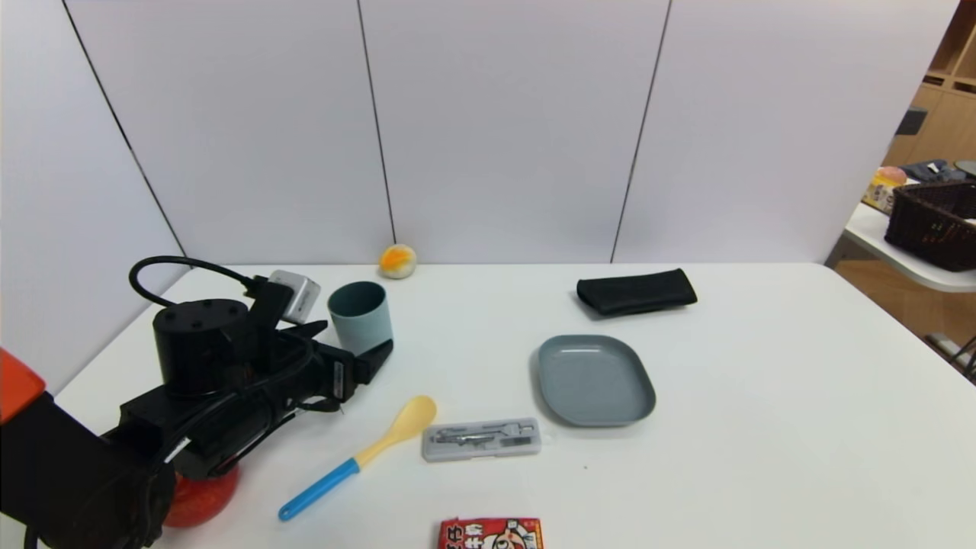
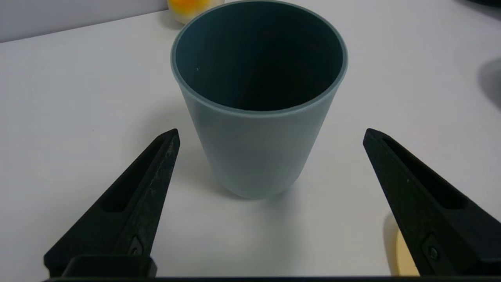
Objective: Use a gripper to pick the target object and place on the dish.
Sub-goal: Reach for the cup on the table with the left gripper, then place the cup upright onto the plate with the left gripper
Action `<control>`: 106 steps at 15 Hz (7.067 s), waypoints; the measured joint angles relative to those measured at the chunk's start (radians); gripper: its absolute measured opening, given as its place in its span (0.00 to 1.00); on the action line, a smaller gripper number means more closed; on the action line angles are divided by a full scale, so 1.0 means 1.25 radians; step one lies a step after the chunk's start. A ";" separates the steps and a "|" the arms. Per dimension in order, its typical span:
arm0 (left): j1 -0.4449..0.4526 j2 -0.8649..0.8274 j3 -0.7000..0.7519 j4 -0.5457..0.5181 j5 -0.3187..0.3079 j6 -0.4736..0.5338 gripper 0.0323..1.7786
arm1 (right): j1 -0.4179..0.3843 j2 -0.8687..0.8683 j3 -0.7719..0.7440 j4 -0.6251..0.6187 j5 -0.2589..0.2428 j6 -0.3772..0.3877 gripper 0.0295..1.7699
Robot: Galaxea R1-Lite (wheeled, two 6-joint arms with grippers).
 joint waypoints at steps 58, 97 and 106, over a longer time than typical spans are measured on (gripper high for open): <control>-0.089 0.026 -0.346 0.132 -0.052 -0.018 0.66 | 0.000 0.000 0.000 0.000 0.000 0.000 0.97; -0.388 0.337 -0.716 0.357 -0.038 -0.089 0.66 | 0.000 0.000 0.000 0.000 0.000 0.000 0.97; -0.388 0.354 -0.715 0.377 -0.038 -0.093 0.66 | 0.000 0.000 0.000 0.000 0.000 0.000 0.97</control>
